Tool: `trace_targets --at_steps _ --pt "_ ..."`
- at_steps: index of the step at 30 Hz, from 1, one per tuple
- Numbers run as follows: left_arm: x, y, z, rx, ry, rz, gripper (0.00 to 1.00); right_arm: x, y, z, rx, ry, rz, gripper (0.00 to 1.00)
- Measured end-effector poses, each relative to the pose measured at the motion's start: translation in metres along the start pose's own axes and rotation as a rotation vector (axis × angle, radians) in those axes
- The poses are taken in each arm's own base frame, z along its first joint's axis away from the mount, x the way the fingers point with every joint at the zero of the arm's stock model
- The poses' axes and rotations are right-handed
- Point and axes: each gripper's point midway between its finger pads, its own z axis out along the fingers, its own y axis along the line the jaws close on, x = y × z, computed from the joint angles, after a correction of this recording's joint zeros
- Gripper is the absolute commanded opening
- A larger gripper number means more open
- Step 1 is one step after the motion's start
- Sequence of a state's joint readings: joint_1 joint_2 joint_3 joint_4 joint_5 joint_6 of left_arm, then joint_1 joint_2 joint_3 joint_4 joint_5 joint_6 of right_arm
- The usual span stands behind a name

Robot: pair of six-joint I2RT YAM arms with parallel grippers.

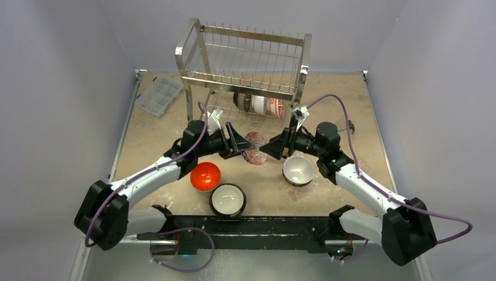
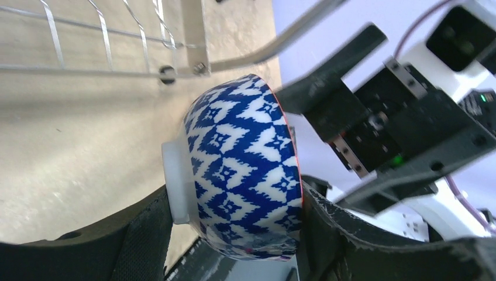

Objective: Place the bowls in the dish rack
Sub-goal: Adjust the bowl, then place the bowl in the dish rack.

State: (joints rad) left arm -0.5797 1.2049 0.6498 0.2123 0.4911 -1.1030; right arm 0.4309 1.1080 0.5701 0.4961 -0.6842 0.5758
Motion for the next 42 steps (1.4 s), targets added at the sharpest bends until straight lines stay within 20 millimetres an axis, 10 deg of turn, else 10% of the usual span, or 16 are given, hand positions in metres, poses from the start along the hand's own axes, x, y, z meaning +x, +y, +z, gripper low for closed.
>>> trace_targets --at_steps 21,32,42 --pt "-0.149 0.075 -0.013 -0.236 -0.570 0.286 0.00 -0.004 -0.007 -0.011 0.093 -0.025 -0.040 0.99" --pt "-0.174 0.134 -0.003 -0.434 -0.643 0.461 0.00 0.001 -0.010 -0.013 0.106 -0.001 -0.039 0.99" --pt "-0.206 0.123 -0.006 -0.490 -0.741 0.655 0.00 -0.003 -0.009 -0.012 0.108 -0.007 -0.059 0.99"
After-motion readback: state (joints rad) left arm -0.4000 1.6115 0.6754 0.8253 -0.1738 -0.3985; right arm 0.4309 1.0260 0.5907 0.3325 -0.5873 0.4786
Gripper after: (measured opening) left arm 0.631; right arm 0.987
